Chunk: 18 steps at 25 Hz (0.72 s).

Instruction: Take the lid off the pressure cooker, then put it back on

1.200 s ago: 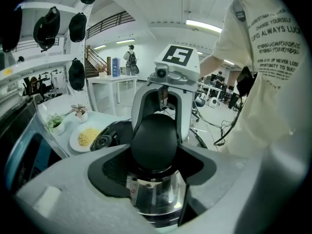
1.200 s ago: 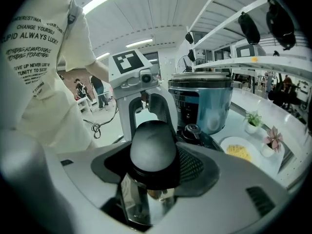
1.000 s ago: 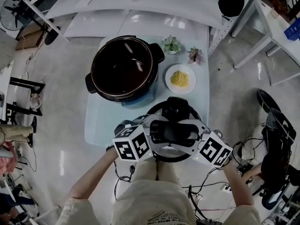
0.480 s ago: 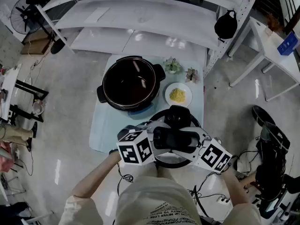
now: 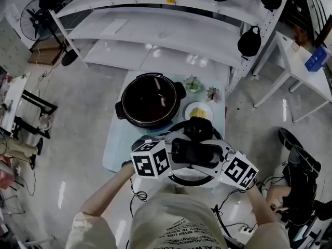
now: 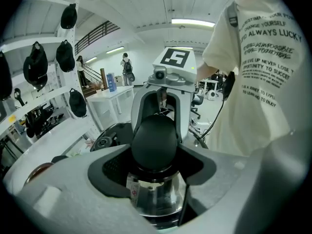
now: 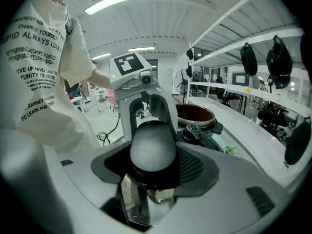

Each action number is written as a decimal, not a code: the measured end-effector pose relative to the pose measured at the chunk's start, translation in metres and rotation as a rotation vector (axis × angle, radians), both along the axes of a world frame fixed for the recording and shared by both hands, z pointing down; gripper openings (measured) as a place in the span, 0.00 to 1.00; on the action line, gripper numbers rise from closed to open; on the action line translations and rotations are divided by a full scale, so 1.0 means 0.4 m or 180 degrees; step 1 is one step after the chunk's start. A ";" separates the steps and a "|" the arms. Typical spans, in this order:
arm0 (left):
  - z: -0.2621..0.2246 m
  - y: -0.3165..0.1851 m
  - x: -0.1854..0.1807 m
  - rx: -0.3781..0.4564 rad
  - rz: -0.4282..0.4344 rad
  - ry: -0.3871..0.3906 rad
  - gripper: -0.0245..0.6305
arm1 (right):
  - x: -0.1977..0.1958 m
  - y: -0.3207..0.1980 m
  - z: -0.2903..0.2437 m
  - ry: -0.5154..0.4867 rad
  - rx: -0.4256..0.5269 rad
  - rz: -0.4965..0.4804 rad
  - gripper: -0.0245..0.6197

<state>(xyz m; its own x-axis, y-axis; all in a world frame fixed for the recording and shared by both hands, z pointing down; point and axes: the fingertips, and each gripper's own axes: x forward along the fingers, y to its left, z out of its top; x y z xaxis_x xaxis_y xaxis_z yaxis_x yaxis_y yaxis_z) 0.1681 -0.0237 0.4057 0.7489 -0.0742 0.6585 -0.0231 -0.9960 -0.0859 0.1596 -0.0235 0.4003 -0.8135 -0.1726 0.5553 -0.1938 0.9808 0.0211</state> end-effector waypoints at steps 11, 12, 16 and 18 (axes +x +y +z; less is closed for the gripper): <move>-0.083 -0.057 -0.036 0.0217 -0.0014 0.0071 0.48 | -0.037 -0.055 -0.082 -0.0001 0.0202 -0.0016 0.47; -0.089 -0.061 -0.041 0.0226 0.0003 0.0075 0.48 | -0.042 -0.060 -0.087 -0.0003 0.0203 -0.0005 0.47; -0.116 -0.083 -0.068 0.0269 0.0075 0.0139 0.48 | -0.070 -0.082 -0.113 0.0009 0.0225 0.0041 0.47; -0.125 -0.096 -0.088 0.0271 0.0114 0.0162 0.48 | -0.091 -0.095 -0.121 0.0024 0.0216 0.0078 0.47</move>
<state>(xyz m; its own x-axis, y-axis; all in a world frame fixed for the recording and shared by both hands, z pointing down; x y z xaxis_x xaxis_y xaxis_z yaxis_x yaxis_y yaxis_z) 0.1327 -0.0619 0.3559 0.7844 -0.1007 0.6120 0.0059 -0.9855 -0.1697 0.1234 -0.0616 0.3518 -0.8044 -0.2300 0.5478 -0.2174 0.9720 0.0889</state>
